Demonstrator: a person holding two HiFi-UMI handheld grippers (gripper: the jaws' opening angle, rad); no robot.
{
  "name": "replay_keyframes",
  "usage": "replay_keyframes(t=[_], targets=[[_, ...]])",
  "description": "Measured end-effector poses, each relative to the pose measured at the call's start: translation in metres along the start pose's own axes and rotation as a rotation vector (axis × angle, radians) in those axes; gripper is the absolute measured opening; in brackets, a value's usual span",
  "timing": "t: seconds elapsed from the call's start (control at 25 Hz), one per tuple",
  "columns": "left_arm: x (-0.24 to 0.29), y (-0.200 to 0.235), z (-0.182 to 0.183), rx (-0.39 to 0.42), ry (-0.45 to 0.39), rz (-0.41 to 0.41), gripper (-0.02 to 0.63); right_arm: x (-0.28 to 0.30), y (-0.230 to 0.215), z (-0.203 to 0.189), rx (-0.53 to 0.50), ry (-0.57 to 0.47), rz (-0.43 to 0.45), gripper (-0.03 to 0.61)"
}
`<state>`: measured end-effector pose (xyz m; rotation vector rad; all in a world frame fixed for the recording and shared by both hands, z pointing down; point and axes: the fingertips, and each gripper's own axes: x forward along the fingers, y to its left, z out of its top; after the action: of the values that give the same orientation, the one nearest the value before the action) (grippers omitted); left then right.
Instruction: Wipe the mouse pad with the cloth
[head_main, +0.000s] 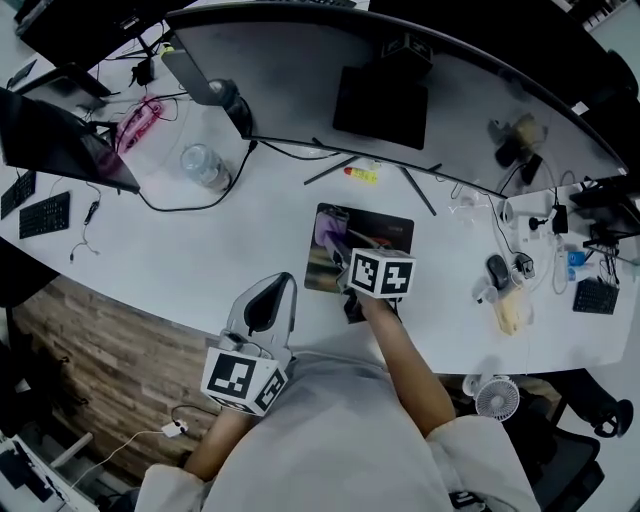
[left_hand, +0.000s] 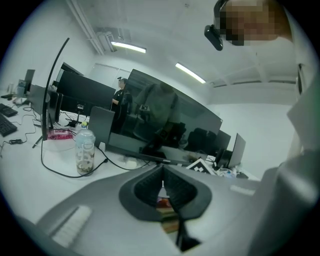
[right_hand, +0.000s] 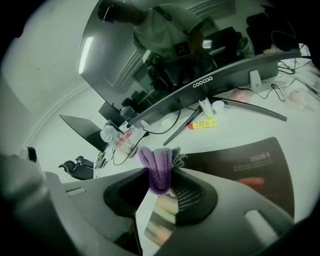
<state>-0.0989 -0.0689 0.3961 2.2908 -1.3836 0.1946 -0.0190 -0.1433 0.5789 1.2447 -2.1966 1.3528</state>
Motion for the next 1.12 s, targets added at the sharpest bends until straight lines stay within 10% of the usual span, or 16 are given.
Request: replay_keyframes(t=[1.12], targets=[[0.0, -0.005, -0.01, 0.013, 0.029, 0.022, 0.0, 0.022, -0.017, 0.0, 0.083, 0.038, 0.025, 0.133]])
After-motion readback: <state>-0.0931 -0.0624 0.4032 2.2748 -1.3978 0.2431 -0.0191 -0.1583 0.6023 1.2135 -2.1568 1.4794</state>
